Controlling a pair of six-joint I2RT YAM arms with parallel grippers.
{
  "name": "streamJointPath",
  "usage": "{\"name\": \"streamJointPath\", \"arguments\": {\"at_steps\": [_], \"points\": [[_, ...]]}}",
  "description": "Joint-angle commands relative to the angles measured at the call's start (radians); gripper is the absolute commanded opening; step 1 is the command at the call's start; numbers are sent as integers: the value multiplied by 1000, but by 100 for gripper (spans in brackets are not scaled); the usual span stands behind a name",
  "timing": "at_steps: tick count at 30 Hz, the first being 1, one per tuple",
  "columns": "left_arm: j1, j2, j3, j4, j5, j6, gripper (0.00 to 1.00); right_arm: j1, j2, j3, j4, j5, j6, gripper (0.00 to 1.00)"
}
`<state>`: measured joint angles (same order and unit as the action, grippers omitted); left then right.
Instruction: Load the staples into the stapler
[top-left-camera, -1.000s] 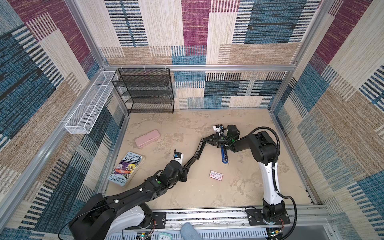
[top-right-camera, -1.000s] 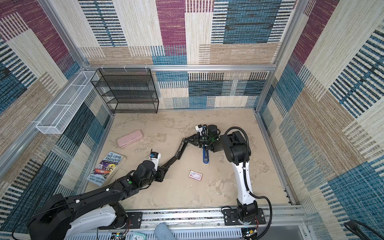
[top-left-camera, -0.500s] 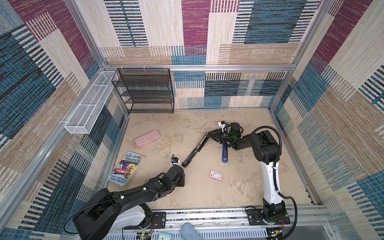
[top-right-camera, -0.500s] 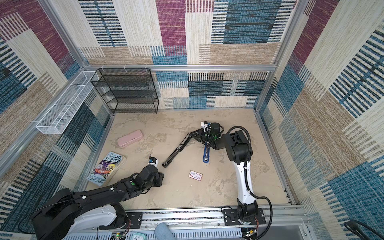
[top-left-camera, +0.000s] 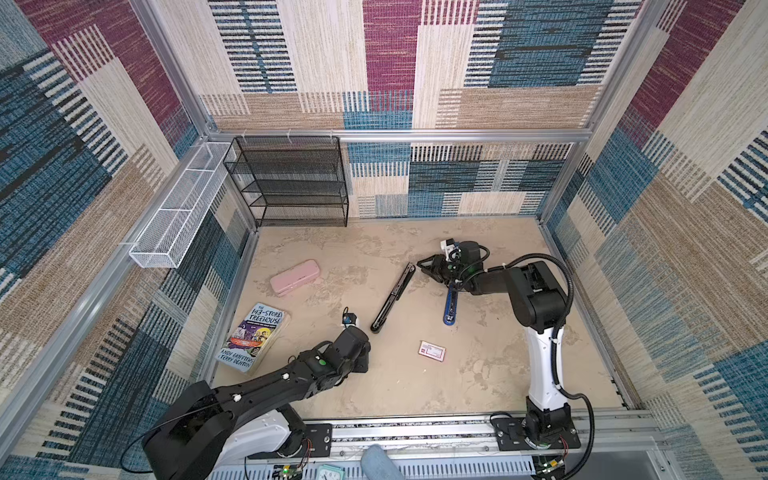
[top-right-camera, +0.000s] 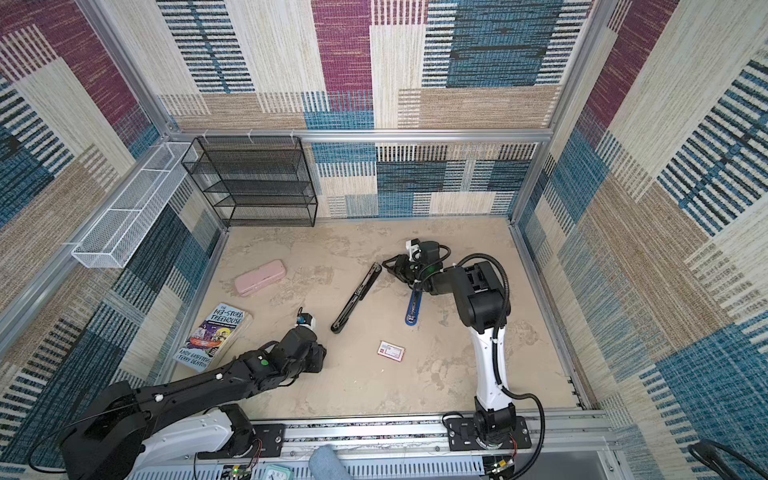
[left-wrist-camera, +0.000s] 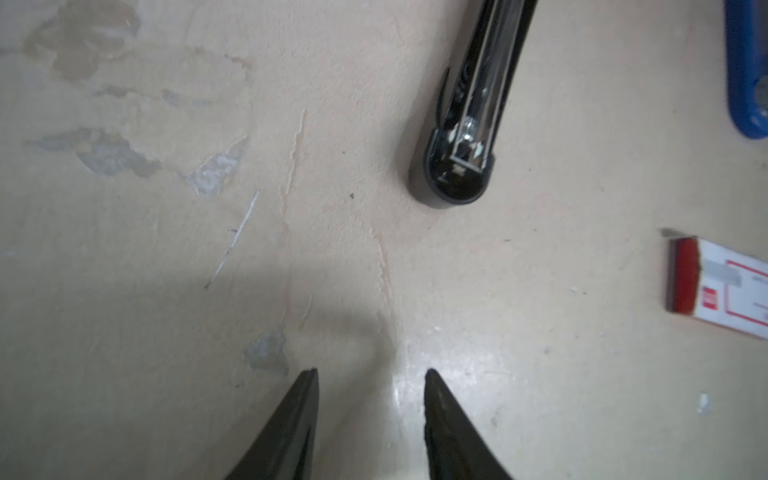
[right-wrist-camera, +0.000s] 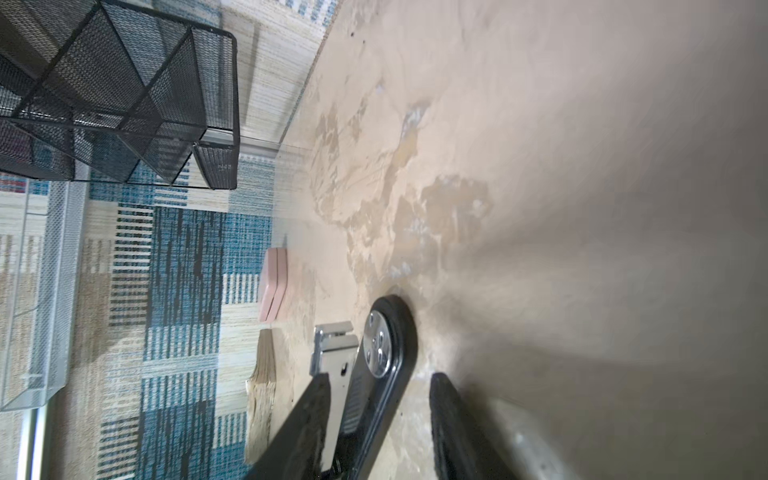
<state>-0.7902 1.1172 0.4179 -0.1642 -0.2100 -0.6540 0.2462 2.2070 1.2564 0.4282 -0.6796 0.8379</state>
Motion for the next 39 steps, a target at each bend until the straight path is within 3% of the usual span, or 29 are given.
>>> {"name": "streamJointPath", "arguments": {"at_steps": [1,7,19,22,32,39], "points": [[0,-37,32,-49,0,10,45,0,-44,38,-128,76,-117,48],[-1,-39,108,-36,103,58,50,5,-64,139,-280,103,-243,55],[-16,301,319,7,313,166,48,47,40,410,-470,87,-357,59],[-17,358,346,-3,286,170,47,68,91,501,-548,93,-398,59],[-6,377,321,-58,-3,166,45,111,272,767,-750,75,-452,56],[53,414,340,-83,-74,191,44,127,210,661,-767,93,-503,53]]}}
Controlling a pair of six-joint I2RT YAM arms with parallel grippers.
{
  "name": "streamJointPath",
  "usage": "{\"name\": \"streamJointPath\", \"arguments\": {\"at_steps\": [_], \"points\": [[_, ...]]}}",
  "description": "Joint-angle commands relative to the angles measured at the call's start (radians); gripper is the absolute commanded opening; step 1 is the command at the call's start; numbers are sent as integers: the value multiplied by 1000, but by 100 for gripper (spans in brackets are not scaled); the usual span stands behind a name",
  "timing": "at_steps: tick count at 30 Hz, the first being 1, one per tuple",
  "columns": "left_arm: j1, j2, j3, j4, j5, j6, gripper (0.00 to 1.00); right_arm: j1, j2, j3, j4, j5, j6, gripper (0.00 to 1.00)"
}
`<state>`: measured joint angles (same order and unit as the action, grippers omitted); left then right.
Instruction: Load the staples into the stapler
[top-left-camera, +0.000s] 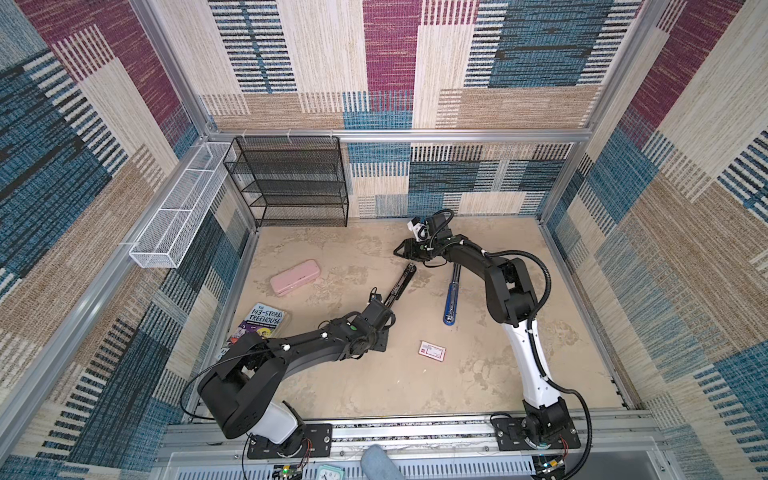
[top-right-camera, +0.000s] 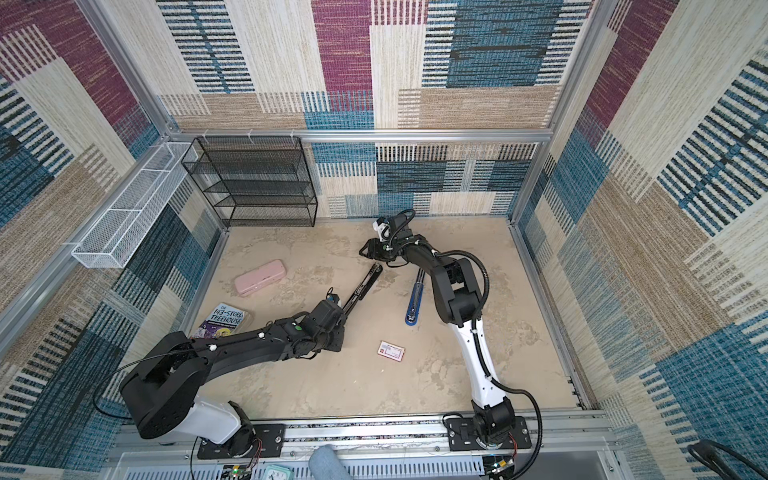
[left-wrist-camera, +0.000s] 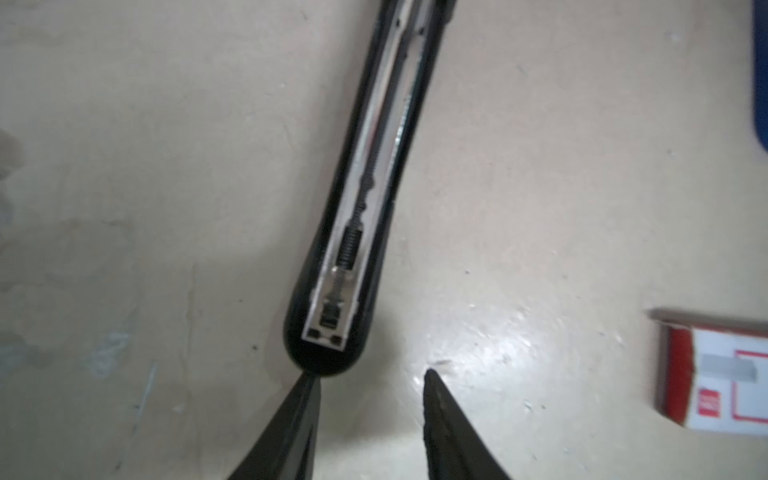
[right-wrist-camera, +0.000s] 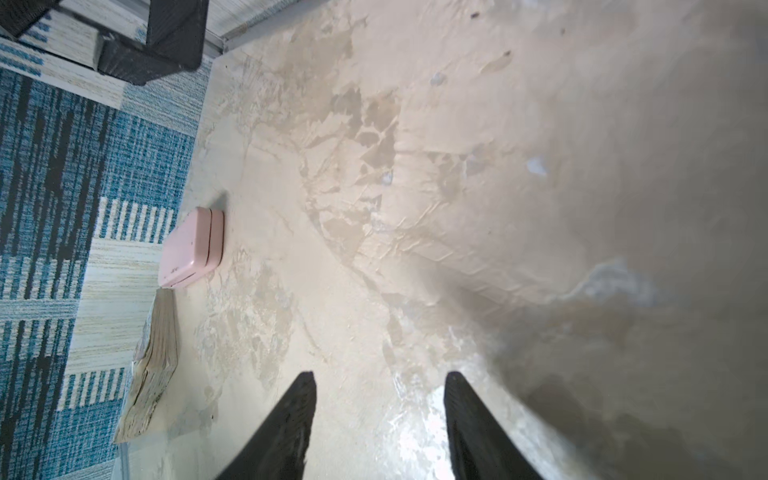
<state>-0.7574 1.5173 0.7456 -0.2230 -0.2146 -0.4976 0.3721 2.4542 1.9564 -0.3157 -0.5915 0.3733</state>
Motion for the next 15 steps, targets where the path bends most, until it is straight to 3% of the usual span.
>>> {"name": "streamJointPath", "arguments": {"at_steps": [1,15], "points": [[32,19,16,-23,-76,36,44,1,-55,-66,-22,10,-47,53],[148,120,130,-50,-124,62,44,2,-378,-639,116,-10,-71,51]]}}
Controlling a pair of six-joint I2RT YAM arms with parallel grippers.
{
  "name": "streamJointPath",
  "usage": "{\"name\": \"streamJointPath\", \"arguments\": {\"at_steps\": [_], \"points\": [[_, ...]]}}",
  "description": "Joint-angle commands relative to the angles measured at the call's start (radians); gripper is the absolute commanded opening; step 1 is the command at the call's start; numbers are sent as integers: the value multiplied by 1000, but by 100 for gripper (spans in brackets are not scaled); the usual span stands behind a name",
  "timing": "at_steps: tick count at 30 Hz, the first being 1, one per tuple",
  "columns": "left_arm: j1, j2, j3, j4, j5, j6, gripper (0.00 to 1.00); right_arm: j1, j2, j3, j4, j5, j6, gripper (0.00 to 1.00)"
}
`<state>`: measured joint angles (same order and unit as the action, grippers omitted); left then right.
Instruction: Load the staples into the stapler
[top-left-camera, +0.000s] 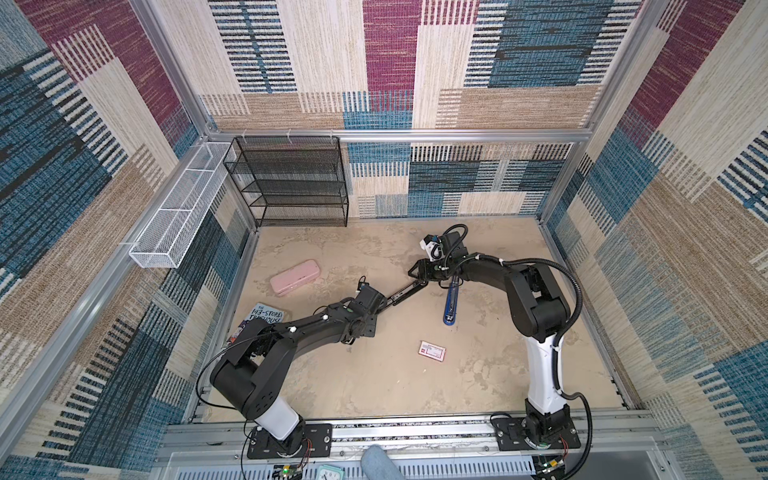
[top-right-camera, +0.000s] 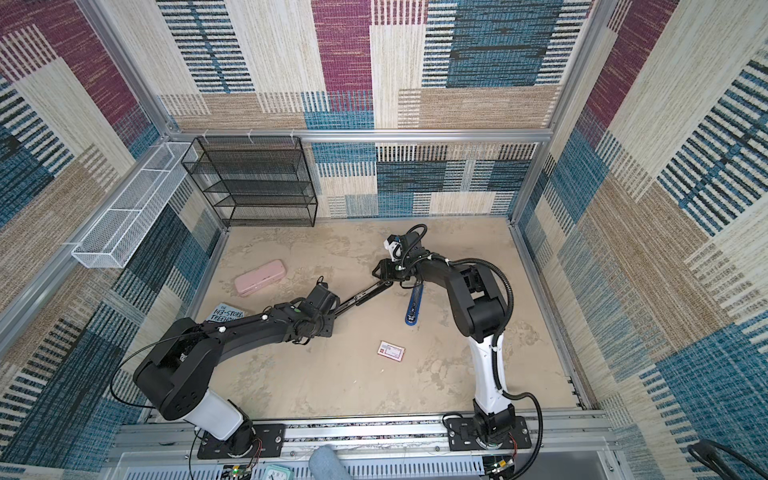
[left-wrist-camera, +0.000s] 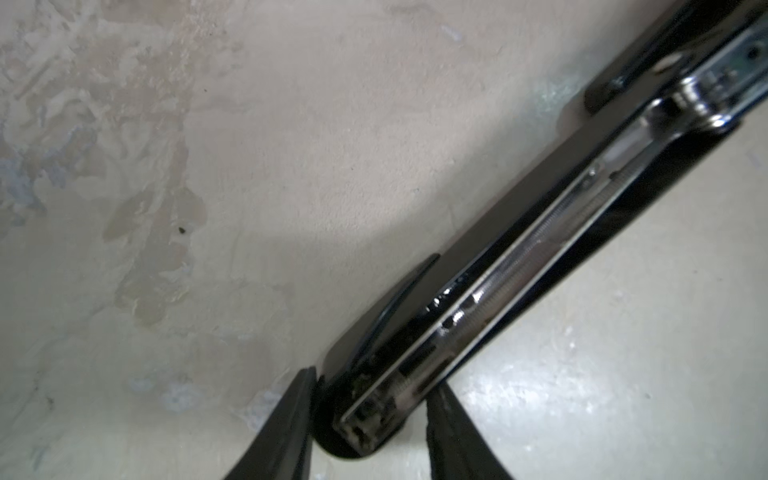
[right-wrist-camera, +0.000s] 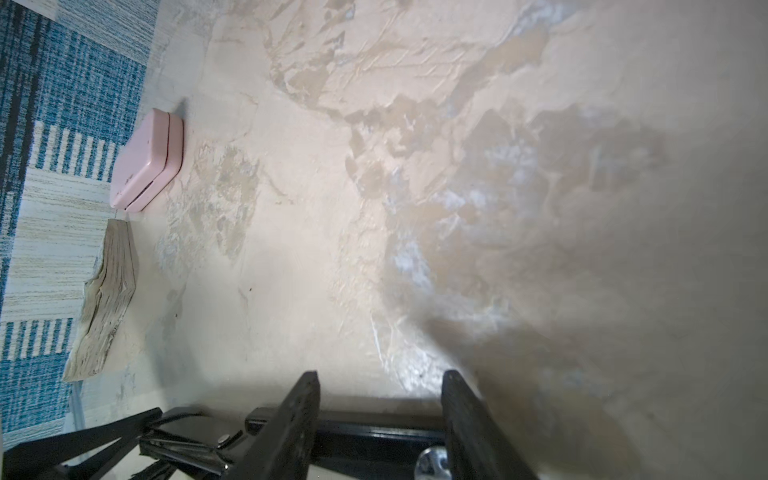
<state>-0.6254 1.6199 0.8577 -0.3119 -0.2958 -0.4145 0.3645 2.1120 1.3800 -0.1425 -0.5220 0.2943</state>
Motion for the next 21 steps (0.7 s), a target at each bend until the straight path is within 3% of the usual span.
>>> {"name": "streamJointPath", "arguments": {"at_steps": [1,12,21], "points": [[23,22,27,38,-42,-16,44,10,-54,-97,-51,-79,4,51],[49,22,108,-31,-36,15,50,10,-96,-177,-76,0,-23,54],[50,-14,107,-92,-102,10,56,13,-127,-229,-75,-27,-29,49]]}}
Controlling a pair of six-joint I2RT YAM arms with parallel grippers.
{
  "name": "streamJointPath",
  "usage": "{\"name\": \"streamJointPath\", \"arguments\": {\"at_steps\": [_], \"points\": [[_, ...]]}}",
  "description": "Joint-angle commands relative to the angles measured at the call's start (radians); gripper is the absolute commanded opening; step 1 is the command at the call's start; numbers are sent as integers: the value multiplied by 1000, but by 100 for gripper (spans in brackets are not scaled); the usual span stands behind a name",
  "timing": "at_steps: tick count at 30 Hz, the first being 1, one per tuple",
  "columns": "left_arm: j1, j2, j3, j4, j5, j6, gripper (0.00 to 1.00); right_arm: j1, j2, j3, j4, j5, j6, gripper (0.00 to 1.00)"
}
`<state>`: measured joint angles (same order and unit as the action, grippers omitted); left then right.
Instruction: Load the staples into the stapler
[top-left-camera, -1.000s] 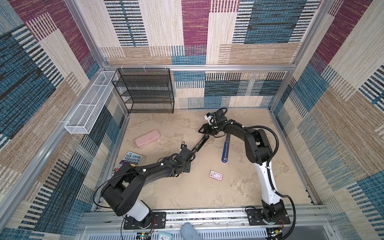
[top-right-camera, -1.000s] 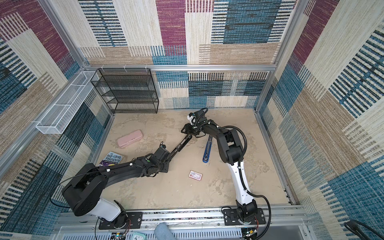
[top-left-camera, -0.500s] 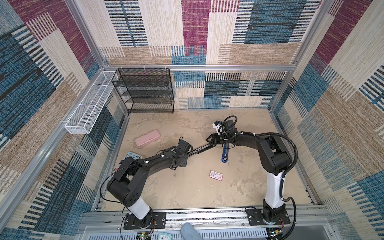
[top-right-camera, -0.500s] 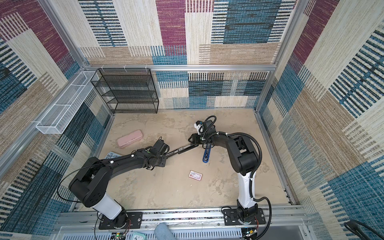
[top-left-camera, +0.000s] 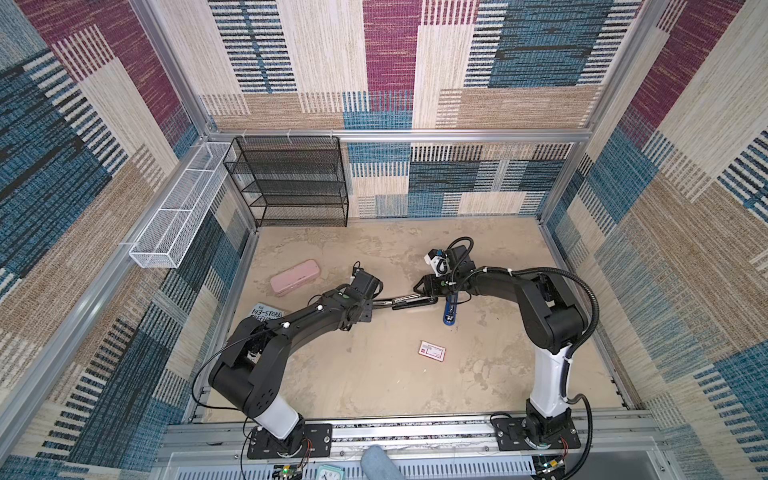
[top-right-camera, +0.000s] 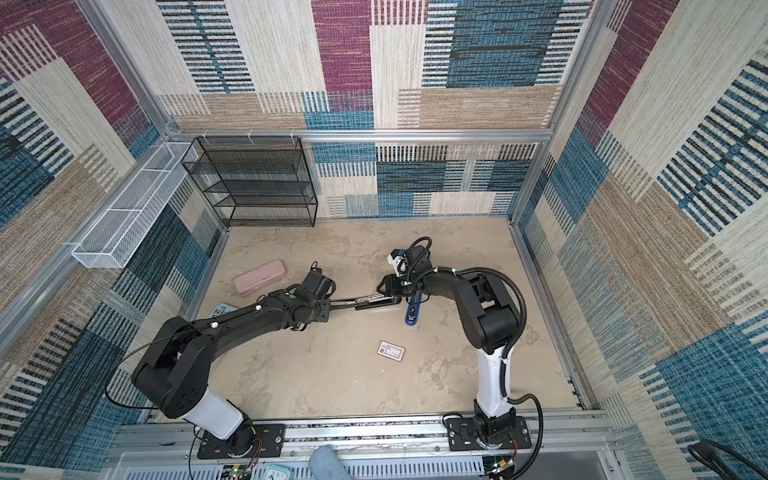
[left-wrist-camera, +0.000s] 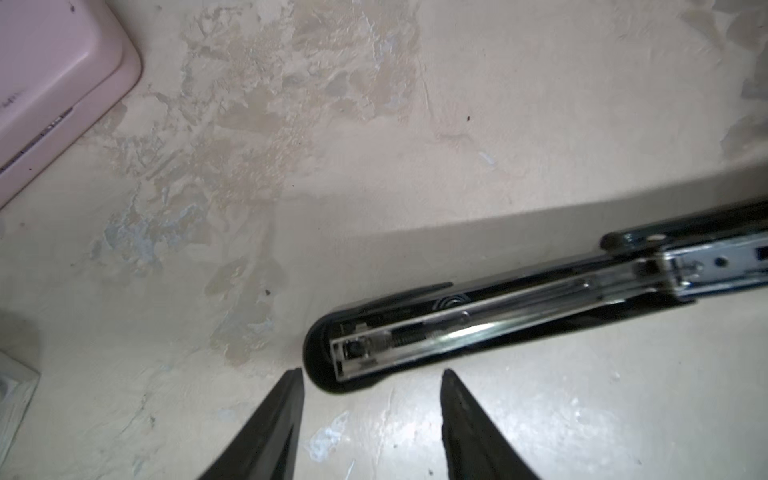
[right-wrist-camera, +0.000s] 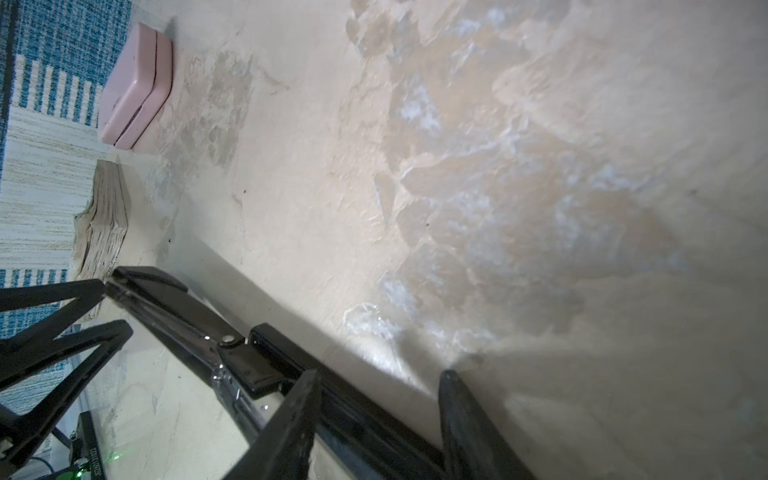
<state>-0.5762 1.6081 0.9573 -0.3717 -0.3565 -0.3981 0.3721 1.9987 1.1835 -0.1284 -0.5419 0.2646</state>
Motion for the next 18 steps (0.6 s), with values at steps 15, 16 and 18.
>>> {"name": "streamJointPath", "arguments": {"at_steps": [15,16,18], "points": [[3,-74,0,-103,164,-144,56,94,-104,-178,-68,-21,21,38],[3,-83,-8,-93,203,-160,56,103,-102,-182,-60,-32,24,35],[-2,-89,-15,-82,276,-186,57,118,-95,-183,-46,-52,28,32]]}}
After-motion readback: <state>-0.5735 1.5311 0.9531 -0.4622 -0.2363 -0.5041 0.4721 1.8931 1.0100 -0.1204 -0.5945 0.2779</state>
